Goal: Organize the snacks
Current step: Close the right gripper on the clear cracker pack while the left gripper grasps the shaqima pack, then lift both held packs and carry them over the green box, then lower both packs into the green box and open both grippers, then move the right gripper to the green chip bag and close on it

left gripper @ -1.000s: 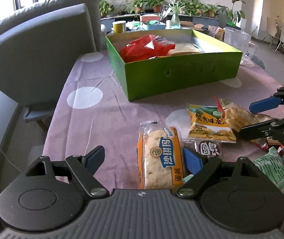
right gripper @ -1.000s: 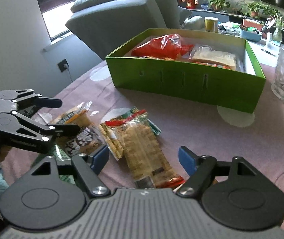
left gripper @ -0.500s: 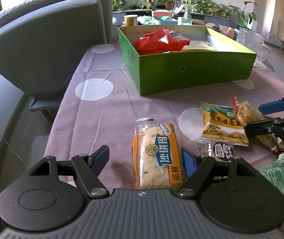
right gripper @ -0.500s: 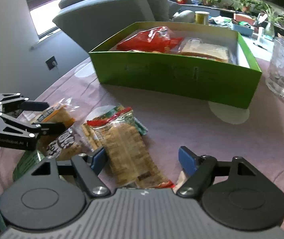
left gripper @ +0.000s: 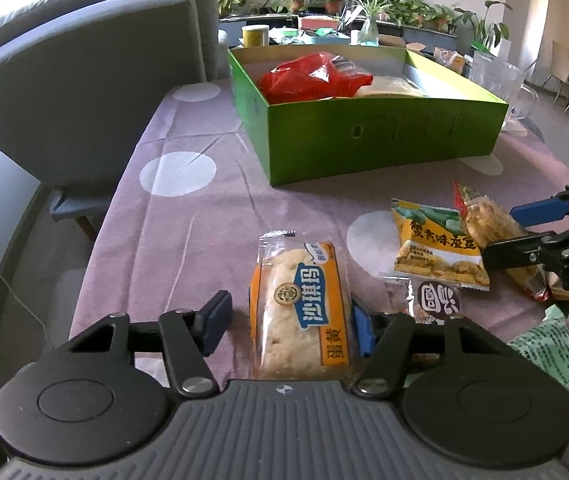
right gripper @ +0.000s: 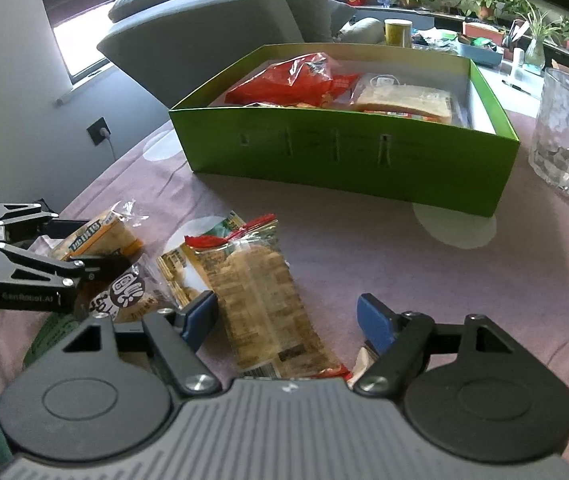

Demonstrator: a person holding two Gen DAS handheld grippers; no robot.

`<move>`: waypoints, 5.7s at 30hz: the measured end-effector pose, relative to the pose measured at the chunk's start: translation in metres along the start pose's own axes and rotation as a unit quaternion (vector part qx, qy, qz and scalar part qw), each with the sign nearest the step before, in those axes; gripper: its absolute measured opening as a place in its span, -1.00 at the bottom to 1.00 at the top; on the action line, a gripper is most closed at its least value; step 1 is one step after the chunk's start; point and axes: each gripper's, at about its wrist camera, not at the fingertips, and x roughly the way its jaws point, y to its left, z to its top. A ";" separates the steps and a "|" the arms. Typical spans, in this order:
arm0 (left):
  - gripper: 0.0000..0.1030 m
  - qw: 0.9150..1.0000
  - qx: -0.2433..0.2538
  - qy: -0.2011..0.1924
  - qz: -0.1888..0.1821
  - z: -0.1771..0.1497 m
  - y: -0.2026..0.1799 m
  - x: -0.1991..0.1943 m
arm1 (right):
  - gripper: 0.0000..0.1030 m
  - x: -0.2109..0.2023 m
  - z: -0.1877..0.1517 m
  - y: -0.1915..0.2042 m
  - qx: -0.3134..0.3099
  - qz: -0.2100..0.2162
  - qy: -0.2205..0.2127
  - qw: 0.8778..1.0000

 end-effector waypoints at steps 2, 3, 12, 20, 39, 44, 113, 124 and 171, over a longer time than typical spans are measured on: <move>-0.02 1.000 0.003 -0.002 -0.002 0.000 -0.001 0.000 | 0.25 0.000 0.000 0.000 0.000 0.003 0.001 1.000; -0.09 1.000 0.002 -0.002 -0.004 0.000 -0.001 -0.001 | 0.25 0.000 0.000 0.000 0.000 0.006 0.002 1.000; -0.21 1.000 -0.010 -0.015 -0.002 0.004 0.000 -0.007 | 0.23 -0.006 0.004 0.002 0.004 0.027 -0.010 1.000; -0.21 0.999 -0.002 -0.038 -0.005 0.014 -0.007 -0.017 | 0.23 -0.023 0.015 -0.002 0.022 0.034 -0.046 0.998; -0.21 0.992 0.025 -0.113 -0.043 0.104 -0.053 -0.017 | 0.23 -0.048 0.081 -0.044 0.096 -0.019 -0.152 0.984; -0.21 0.991 0.029 -0.119 -0.049 0.130 -0.065 -0.005 | 0.23 -0.040 0.097 -0.059 0.110 -0.035 -0.162 0.980; 0.08 0.994 0.002 -0.100 -0.041 0.154 -0.068 0.037 | 0.23 -0.026 0.081 -0.099 0.144 -0.024 -0.147 0.978; 0.35 0.995 0.026 -0.089 -0.031 0.102 -0.063 0.006 | 0.23 -0.042 0.057 -0.071 0.113 -0.023 -0.132 0.985; 0.51 0.997 0.006 -0.047 -0.056 -0.049 -0.023 -0.069 | 0.23 -0.048 -0.050 0.042 0.075 0.086 0.025 0.993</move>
